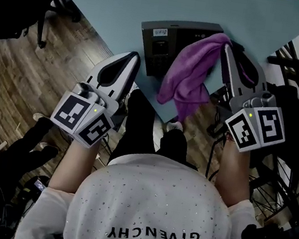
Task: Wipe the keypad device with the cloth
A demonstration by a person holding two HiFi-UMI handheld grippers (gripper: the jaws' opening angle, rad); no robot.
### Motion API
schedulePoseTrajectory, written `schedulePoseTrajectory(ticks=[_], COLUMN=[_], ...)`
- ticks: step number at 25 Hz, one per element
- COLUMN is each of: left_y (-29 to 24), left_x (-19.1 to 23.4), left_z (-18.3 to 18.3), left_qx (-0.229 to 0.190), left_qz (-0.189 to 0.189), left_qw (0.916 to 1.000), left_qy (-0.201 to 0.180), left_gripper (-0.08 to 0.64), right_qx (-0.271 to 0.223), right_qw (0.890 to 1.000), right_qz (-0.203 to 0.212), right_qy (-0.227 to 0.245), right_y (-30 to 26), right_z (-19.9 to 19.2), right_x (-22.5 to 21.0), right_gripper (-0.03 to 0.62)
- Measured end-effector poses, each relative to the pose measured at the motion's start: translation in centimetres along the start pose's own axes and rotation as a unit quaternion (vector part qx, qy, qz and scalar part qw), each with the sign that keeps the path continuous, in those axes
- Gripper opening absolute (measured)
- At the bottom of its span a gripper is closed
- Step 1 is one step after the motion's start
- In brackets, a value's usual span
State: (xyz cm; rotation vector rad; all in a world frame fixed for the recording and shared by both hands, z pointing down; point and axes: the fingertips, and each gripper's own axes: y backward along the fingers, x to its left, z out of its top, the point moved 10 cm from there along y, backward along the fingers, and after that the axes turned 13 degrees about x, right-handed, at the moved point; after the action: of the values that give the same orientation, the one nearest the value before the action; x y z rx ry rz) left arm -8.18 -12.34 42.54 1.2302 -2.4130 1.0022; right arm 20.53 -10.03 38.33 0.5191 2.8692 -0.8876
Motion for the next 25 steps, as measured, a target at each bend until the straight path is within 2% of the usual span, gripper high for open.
schedulePoseTrajectory(ticks=[3, 5, 8, 10, 14, 20, 25], left_y=[0.4, 0.5, 0.9, 1.1, 1.4, 1.5, 1.5], left_x=[0.1, 0.1, -0.2, -0.3, -0.4, -0.1, -0.2], left_z=[0.0, 0.0, 0.0, 0.1, -0.2, -0.8, -0.5], left_qx=[-0.008, -0.012, -0.018, -0.024, -0.023, -0.023, -0.024], left_qz=[0.003, 0.004, 0.005, 0.004, 0.011, 0.006, 0.000], left_qw=[0.9999, 0.9998, 0.9997, 0.9995, 0.9995, 0.9992, 0.9993], left_qy=[0.010, 0.014, 0.017, 0.021, 0.021, 0.031, 0.030], left_gripper=[0.001, 0.001, 0.001, 0.000, 0.000, 0.001, 0.001], right_qx=[0.004, -0.005, -0.033, -0.047, -0.040, 0.027, 0.035], right_qw=[1.000, 1.000, 0.998, 0.994, 0.985, 0.979, 0.979], right_qz=[-0.006, 0.004, 0.058, 0.103, 0.163, 0.187, 0.182], right_qy=[-0.003, -0.010, -0.014, 0.001, 0.037, 0.081, 0.085], right_y=[0.1, 0.0, -0.4, -1.0, -2.7, -5.4, -5.7], right_z=[0.2, 0.4, 1.0, 1.5, 1.6, 1.1, 1.1], right_x=[0.1, 0.6, 2.6, 4.6, 8.3, 11.4, 11.4], right_gripper=[0.032, 0.031, 0.031, 0.031, 0.031, 0.031, 0.031])
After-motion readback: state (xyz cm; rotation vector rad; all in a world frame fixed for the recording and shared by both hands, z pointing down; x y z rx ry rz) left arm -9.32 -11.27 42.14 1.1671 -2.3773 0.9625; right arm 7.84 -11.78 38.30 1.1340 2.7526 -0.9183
